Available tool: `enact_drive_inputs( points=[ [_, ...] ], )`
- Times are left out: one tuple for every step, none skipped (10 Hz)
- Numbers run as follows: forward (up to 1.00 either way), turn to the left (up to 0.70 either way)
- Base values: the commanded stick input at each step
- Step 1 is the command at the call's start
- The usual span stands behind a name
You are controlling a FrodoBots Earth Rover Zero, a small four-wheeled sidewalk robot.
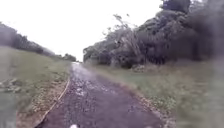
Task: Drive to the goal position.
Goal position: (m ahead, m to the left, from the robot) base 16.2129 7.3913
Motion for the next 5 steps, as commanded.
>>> enact_drive_inputs(
  points=[
    [0.7, 0.0],
    [0.7, 0.0],
    [0.7, 0.0],
    [0.7, 0.0],
    [0.7, 0.0]
  ],
)
